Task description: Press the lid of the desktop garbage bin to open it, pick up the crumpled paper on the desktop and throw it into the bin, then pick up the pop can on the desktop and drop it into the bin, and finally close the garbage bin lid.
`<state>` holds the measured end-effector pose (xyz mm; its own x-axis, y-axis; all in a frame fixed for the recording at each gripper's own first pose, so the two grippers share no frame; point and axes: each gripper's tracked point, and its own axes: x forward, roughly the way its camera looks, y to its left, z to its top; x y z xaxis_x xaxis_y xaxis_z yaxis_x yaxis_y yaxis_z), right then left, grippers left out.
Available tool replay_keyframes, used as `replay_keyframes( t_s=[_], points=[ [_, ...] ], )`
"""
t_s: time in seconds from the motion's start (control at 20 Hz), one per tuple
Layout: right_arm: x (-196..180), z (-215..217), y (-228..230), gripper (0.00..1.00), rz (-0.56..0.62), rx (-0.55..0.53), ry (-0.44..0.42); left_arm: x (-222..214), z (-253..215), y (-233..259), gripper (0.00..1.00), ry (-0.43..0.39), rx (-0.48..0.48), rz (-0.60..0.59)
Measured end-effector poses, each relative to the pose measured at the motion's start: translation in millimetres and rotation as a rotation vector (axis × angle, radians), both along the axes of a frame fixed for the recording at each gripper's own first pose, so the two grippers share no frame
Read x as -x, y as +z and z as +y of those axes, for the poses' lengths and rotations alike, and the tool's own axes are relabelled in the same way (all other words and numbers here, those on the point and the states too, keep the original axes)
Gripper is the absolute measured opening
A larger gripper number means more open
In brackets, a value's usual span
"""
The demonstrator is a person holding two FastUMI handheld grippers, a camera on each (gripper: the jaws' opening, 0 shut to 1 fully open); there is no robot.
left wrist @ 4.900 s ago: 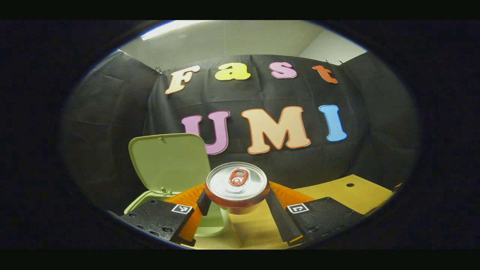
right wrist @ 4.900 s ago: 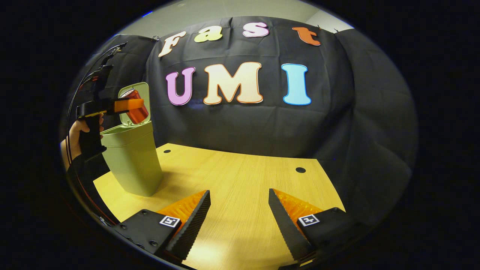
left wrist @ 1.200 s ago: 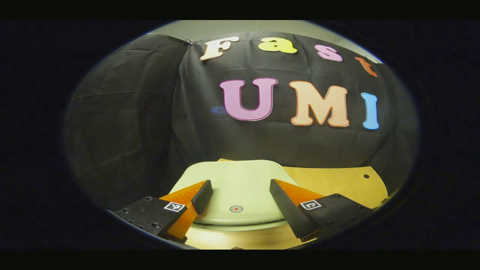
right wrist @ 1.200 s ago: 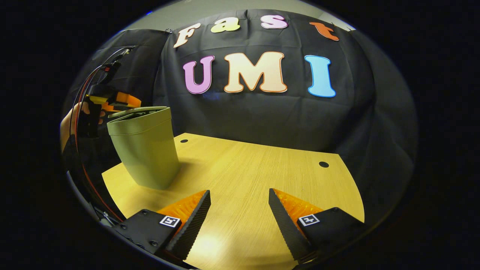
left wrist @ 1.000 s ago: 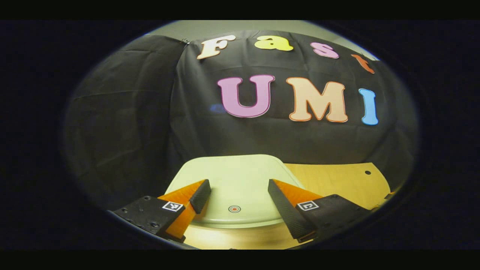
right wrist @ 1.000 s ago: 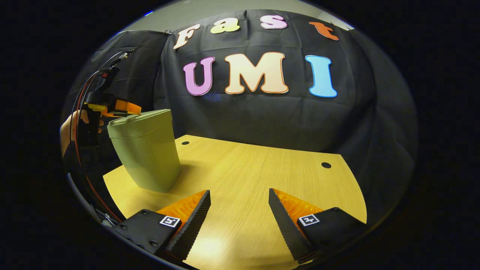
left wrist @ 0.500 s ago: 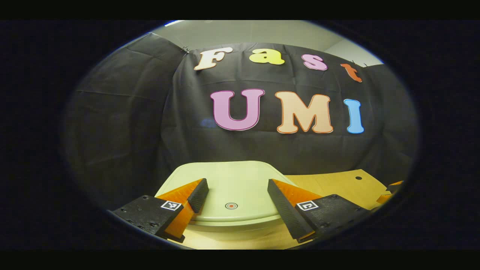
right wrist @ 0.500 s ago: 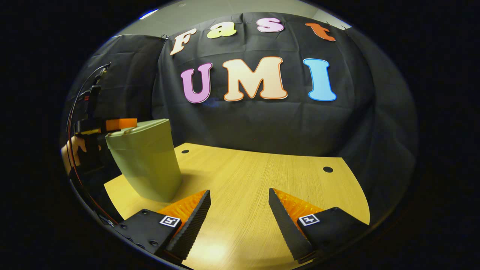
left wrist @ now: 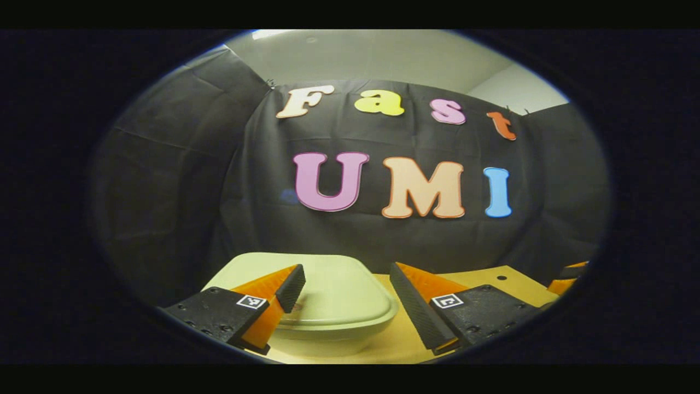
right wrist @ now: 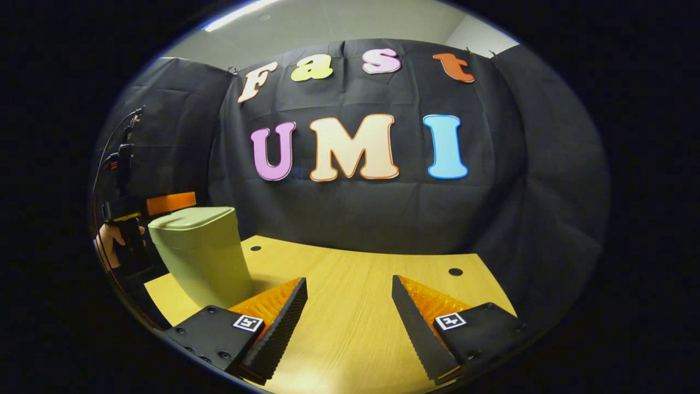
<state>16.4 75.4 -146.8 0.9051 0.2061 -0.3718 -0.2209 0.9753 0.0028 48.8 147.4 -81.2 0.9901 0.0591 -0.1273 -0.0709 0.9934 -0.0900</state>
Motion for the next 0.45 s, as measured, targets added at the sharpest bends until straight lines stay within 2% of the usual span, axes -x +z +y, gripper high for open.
replay_keyframes(
  t_s=[0.15, 0.45],
  points=[
    [-2.2, -11.7, 21.5, 0.98, -0.052, -0.020, -0.038, 4.7, -48.8, 8.5, 0.93, -0.074, 0.050, -0.017],
    [-1.7, -28.3, 57.2, 0.98, -0.139, -0.052, -0.106, 17.6, -117.3, 28.0, 0.93, -0.214, 0.023, -0.097]
  ],
)
